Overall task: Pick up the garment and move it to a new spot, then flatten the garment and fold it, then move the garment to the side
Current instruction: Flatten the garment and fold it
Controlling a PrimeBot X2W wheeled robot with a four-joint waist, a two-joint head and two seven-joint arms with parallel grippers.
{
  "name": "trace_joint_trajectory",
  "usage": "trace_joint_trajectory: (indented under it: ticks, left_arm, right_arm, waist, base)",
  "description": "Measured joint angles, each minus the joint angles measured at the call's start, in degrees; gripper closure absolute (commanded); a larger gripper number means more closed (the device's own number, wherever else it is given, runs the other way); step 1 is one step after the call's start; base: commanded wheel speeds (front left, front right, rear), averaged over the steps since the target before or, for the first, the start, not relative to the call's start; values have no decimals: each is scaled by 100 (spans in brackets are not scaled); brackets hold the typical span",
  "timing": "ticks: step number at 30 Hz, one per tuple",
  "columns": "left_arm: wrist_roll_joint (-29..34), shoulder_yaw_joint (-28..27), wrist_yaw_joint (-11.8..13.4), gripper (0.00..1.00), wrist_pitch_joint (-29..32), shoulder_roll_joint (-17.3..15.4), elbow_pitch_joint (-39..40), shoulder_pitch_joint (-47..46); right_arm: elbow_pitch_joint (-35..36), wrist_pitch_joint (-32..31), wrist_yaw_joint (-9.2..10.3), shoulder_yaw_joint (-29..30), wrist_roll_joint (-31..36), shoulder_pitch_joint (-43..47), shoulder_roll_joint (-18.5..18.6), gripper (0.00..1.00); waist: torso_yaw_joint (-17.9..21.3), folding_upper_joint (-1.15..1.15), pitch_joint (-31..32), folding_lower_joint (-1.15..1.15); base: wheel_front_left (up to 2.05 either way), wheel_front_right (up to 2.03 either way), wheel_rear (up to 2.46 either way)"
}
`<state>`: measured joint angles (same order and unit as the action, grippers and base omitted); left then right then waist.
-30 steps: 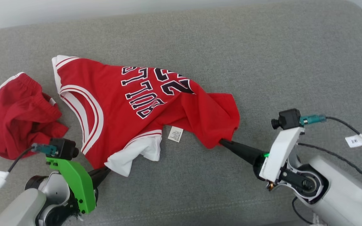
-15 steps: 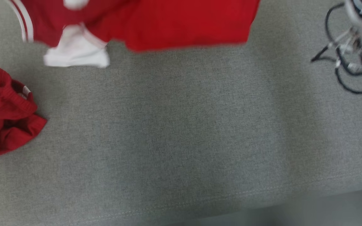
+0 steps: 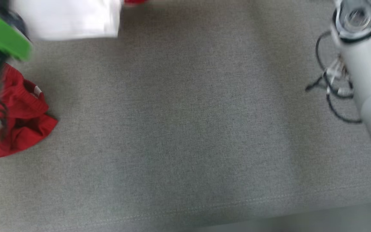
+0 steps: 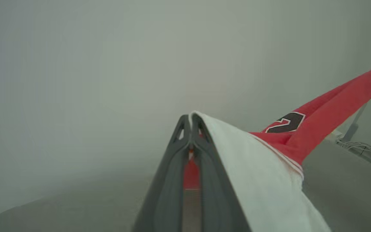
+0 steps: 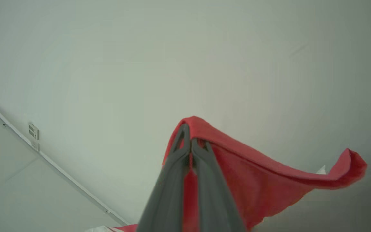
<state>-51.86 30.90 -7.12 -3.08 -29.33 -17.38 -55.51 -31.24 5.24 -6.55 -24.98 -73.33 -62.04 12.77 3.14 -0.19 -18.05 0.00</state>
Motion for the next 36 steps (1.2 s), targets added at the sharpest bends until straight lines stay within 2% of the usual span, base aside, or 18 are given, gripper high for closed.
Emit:
trace_joint_trajectory:
  ticks: [3,8,17,22,28,36]
  left_arm:
    - [-261,226,0,100,-98,68,163,475]
    - [-732,387,0,100,-312,142,310,1275]
    - [-1482,488,0,100,-446,148,392,2570]
    - [-1622,609,0,100,-461,186,516,2997]
    - [-1807,631,0,100,-564,174,530,3459]
    - [-1922,626,0,100,-764,145,673,3980]
  right_arm:
    - [-48,-171,-35,-263,-4,483,92,100]
    - [-63,-233,-49,-349,-191,1483,278,100]
    - [587,-265,-49,-424,-743,2782,459,100]
    - [969,-89,-49,-312,-844,3222,721,100]
    - [1426,-113,-49,-441,-854,3772,966,100]
    - [1572,-183,-49,-560,-889,4620,1458,100]
  waist:
    - [3,0,47,0]
    - [-6,0,113,0]
    - [-13,0,299,-1]
    - [-43,0,397,0]
    - [-111,0,474,-1]
    - [-155,0,582,-1]
  base:
    - [0,0,0]
    - [0,0,0]
    - [0,0,0]
    - [0,0,0]
    - [0,0,0]
    - [0,0,0]
